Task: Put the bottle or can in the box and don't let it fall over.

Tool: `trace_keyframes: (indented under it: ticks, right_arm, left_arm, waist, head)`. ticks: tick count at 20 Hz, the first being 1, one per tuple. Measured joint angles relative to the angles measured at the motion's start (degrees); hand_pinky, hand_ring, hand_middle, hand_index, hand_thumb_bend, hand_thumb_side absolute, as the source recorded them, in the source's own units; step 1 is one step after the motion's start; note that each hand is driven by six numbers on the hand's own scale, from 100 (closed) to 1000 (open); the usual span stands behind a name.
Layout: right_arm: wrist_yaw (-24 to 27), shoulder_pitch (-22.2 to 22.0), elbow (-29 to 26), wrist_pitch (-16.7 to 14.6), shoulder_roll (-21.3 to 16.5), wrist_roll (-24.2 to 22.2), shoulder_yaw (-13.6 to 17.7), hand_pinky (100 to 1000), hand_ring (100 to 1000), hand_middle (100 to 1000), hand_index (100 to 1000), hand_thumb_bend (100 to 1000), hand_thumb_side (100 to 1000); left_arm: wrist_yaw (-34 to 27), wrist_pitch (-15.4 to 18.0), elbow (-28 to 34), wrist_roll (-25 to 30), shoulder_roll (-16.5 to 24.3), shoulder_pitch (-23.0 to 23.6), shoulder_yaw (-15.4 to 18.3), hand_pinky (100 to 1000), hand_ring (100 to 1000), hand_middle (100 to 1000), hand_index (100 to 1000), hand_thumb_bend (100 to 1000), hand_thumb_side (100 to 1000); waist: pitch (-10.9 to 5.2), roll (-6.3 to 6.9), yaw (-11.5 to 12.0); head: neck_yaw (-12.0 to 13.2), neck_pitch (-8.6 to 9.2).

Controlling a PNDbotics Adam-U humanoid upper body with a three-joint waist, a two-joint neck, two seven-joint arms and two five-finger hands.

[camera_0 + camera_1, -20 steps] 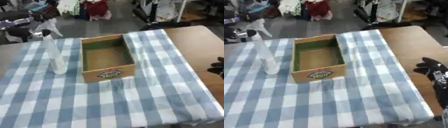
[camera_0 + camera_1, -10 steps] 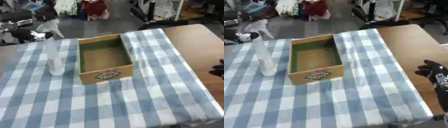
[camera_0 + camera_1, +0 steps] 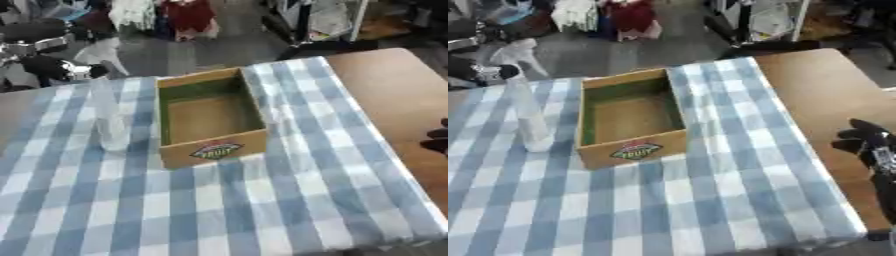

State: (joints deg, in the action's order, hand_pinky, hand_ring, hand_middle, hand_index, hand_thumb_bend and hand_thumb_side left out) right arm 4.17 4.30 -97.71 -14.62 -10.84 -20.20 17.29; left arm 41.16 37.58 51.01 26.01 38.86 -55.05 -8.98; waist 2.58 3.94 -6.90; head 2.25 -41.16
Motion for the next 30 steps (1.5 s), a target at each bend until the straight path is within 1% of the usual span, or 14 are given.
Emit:
trace_keyframes:
  ticks: [8,9,17,27,30]
  right_arm:
    - [0.0,0.0,0.0,0.2,0.0,-0.2,0.0,796,671,658,832,100,813]
    - [0.0,0.0,0.0,0.2,0.0,-0.2,0.0,796,671,658,832,100,813]
    - [0.0,0.1,0.0,0.2,0.0,-0.2,0.0,796,671,659,833,100,812]
    - [0.1,0.2,0.0,0.3,0.0,-0.4,0.0,796,671,659,832,100,813]
    - [0.2,0.5,0.0,0.3,0.0,-0.6,0.0,797,670,659,832,100,813]
  left_arm:
    - [1.0,-0.6,-0.1,0.4,0.0,0.0,0.1,853,825,829,989,430,977]
    - [1.1,-0.6,-0.1,0.4,0.0,0.0,0.1,858,837,840,991,439,971]
    - [2.6,-1.9,-0.7,-0.9,0.0,-0.4,0.8,857,839,843,992,436,973]
    - [3.3,-1.8,-1.7,-1.9,0.0,-0.4,1.2,850,832,830,988,418,970]
    - [3.3,-1.7,-2.2,-2.1,0.0,-0.4,1.5,848,830,826,986,404,970]
  waist:
    - [-0.02,0.15,0.0]
    - [-0.02,0.15,0.0]
    - [-0.02,0.2,-0.2]
    - [-0.02,0.22,-0.6]
    - [0.01,0.28,-1.1]
  head:
    - [0.0,0.0]
    - [0.0,0.0]
    - [-0.2,0.0]
    - [-0.4,0.03]
    - [-0.3,0.17]
